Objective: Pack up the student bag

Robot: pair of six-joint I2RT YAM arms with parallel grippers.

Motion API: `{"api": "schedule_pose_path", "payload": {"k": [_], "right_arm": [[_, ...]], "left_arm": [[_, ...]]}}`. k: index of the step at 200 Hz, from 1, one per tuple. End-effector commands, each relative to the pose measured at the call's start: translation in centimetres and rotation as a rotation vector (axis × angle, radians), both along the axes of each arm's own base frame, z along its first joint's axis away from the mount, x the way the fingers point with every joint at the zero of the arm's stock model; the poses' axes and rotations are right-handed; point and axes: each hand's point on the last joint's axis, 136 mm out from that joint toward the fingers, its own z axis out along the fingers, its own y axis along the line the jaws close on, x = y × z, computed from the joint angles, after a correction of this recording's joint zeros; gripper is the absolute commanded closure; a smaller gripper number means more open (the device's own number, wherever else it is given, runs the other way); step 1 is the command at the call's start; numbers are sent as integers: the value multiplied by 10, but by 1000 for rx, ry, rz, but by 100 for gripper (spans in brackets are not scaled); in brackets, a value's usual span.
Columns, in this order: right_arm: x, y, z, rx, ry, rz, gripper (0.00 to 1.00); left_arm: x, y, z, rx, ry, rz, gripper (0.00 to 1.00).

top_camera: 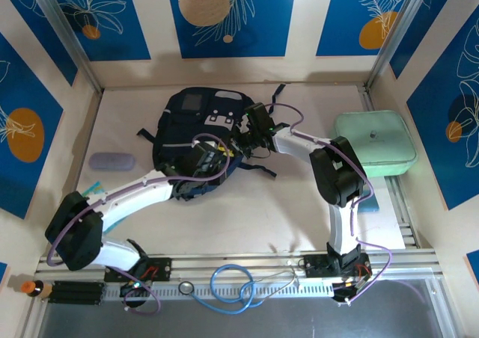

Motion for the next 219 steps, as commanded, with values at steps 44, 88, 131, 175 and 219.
{"api": "schedule_pose_path", "payload": {"k": [44,88,131,175,219], "right_arm": [[-12,25,32,123,-50,116,86],[-14,24,31,133,-47,117,86],[-14,25,31,137,-50,120,87],[-9,20,26,119,-62,86,90],[2,8,15,108,-75,-16,96]], "left_arm": [[20,-4,7,23,-47,46,70],[26,-12,3,30,-36,43,77],[30,-7,-2,64,-25,76,80],[26,2,7,69,-26,95,99],[5,14,16,20,45,51,100]]}}
